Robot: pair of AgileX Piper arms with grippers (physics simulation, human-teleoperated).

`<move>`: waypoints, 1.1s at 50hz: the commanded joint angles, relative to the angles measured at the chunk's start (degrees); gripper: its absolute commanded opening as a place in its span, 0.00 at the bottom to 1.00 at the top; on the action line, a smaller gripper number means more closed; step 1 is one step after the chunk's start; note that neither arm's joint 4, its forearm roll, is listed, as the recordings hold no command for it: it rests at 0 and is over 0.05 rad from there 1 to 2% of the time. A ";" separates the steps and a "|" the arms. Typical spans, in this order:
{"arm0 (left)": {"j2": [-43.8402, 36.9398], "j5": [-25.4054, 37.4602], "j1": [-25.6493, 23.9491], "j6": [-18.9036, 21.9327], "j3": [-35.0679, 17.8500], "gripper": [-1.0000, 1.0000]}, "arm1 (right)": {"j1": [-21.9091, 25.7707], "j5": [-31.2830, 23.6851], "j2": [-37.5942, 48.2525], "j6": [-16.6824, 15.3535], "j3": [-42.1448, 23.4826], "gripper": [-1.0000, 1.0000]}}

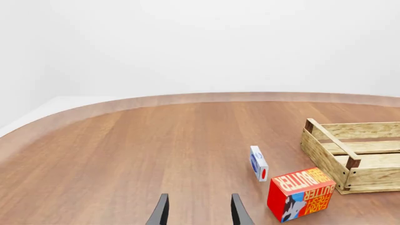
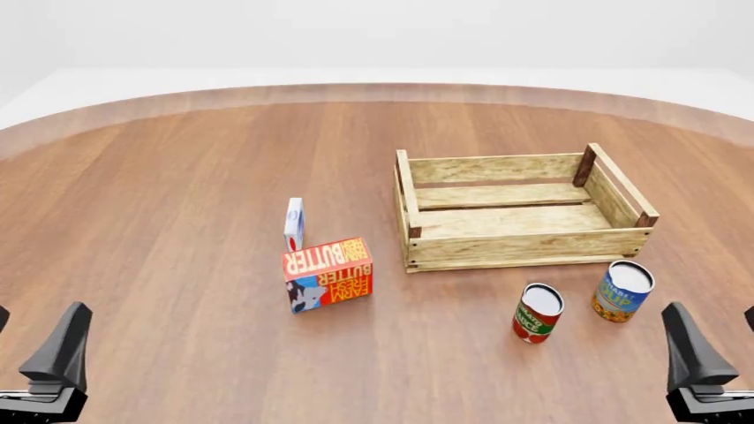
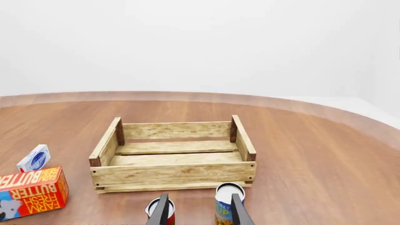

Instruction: Pick up the tomato sauce, and put it in the wooden tray.

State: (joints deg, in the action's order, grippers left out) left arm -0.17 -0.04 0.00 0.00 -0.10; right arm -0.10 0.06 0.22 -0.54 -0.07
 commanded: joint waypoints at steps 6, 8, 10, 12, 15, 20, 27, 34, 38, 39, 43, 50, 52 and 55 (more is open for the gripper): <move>-0.26 -0.07 0.00 0.00 -0.15 1.00 | 0.81 0.45 -0.20 -2.70 -0.59 1.00; -0.26 -0.07 0.00 0.00 -0.15 1.00 | 1.05 0.50 -0.21 -2.67 -0.79 1.00; -0.26 -0.07 0.00 0.00 -0.15 1.00 | 1.03 0.65 -0.21 -2.72 -1.14 1.00; -0.26 -0.07 0.00 0.00 -0.15 1.00 | 1.82 -0.64 -0.17 -3.05 -2.12 1.00; -0.26 -0.07 0.00 0.00 -0.15 1.00 | 3.49 -2.52 -0.20 -4.40 -5.08 1.00; -0.26 -0.07 0.00 0.00 -0.15 1.00 | 4.22 -7.76 0.00 -4.34 -11.38 1.00; -0.26 -0.07 0.00 0.00 -0.15 1.00 | 9.44 -10.19 8.65 -6.92 -19.63 1.00; -0.26 -0.07 0.00 0.00 -0.15 1.00 | 8.51 -13.66 17.07 -10.22 -27.50 1.00; -0.26 -0.07 0.00 0.00 -0.15 1.00 | 11.40 -17.85 22.99 -8.56 -33.73 1.00; -0.26 -0.07 0.00 0.00 -0.15 1.00 | 11.40 -17.87 23.00 -8.55 -33.76 1.00; -0.26 -0.07 0.00 0.00 -0.15 1.00 | 11.68 -20.96 27.93 -9.14 -37.34 1.00; -0.26 -0.07 0.00 0.00 -0.15 1.00 | 13.27 -24.04 33.46 -8.81 -39.28 1.00; -0.26 -0.07 0.00 0.00 -0.15 1.00 | 13.03 -24.35 33.43 -9.45 -39.55 1.00; -0.26 -0.07 0.00 0.00 -0.15 1.00 | 13.71 -24.19 35.29 -7.49 -39.74 1.00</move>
State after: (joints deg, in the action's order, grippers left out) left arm -0.43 -0.11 0.00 0.00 -0.24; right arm 12.00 -20.90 28.96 -9.13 -35.64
